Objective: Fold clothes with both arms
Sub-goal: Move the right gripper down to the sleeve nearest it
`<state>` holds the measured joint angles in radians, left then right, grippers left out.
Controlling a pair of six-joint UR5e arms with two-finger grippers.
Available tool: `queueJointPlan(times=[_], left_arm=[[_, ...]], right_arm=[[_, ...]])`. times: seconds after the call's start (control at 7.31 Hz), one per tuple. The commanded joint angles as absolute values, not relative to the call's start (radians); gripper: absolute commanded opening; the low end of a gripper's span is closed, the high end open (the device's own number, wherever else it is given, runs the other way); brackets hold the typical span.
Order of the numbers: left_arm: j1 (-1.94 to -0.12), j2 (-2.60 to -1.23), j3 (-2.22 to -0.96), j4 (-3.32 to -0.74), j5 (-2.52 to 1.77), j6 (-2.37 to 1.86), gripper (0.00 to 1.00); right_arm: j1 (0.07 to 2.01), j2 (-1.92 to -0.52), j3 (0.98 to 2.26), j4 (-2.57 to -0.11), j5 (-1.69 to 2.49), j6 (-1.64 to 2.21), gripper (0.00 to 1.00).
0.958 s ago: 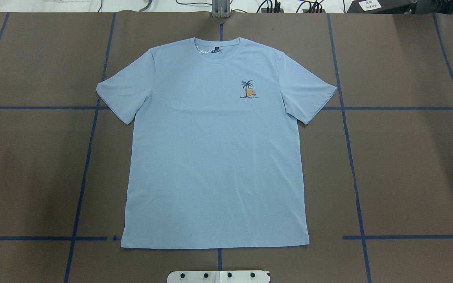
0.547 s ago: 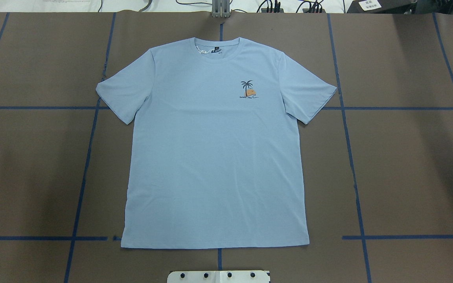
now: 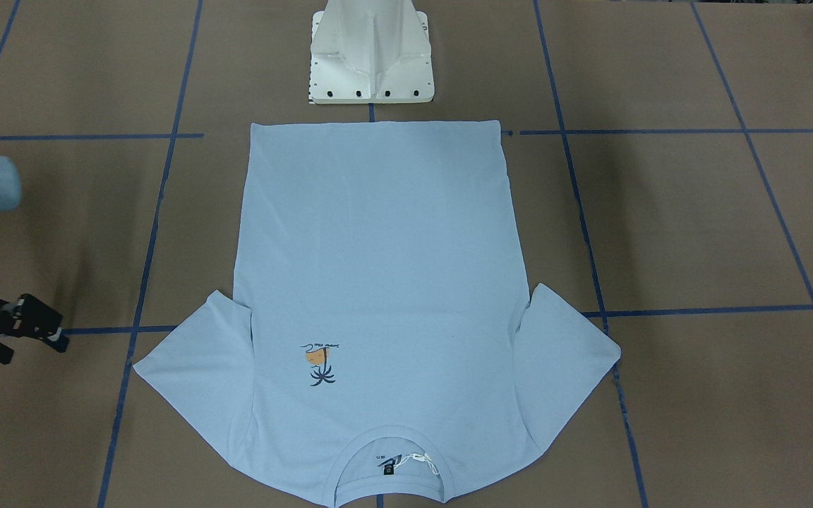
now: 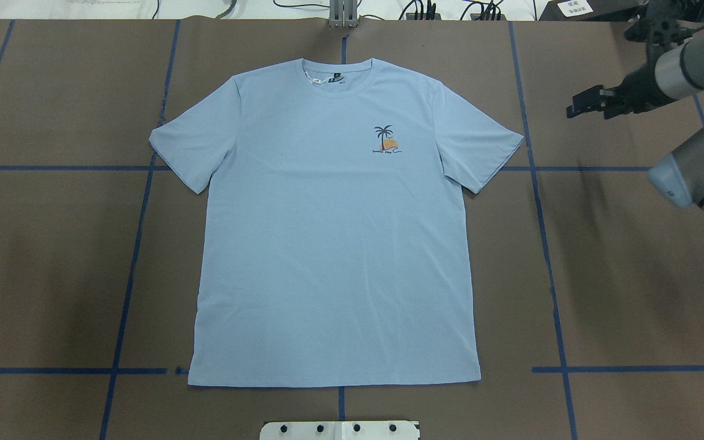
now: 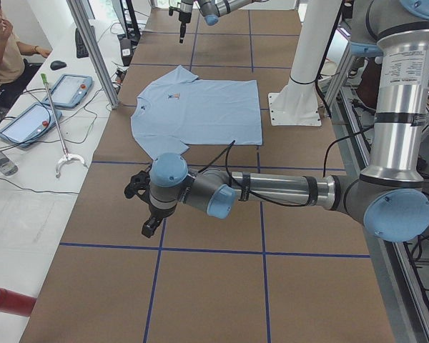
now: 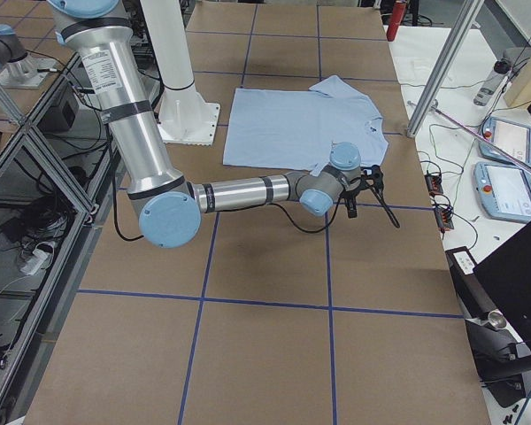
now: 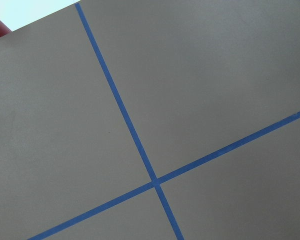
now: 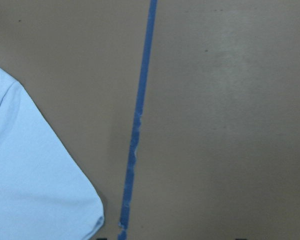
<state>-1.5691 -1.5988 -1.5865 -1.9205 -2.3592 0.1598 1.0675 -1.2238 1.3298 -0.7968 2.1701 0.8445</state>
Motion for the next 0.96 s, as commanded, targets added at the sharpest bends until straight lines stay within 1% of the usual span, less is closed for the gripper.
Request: queueJointPlan(times=[0.0,0.27,0.41,0.68,0.82], left_arm=[[-1.569,-1.598,-1.586,-1.921,-2.361,0.161,1.00],[-1.569,-1.597,-1.586,-1.921,-2.361,0.161,1.00],[-1.569,-1.594,-1.586,-1.921,-2.361,0.163,1.00],[-1.569,-1.589,-1.588,-1.921,-2.361,0.163,1.00],[-1.571,-1.589,-1.588,-1.921,-2.361,0.163,1.00]], right_arm=[[0.950,-1.203,1.318,-0.772,2.042,0.893,0.77],[0.913,-1.192,1.307,-0.773,2.005,0.893,0.62],[0.905,-1.174,1.292,-0.773,1.987,0.893,0.53],[0.904,-1.160,1.272,-0.773,1.983,0.891,0.44],[0.904,-1.152,1.269,-0.773,1.980,0.890,0.44]])
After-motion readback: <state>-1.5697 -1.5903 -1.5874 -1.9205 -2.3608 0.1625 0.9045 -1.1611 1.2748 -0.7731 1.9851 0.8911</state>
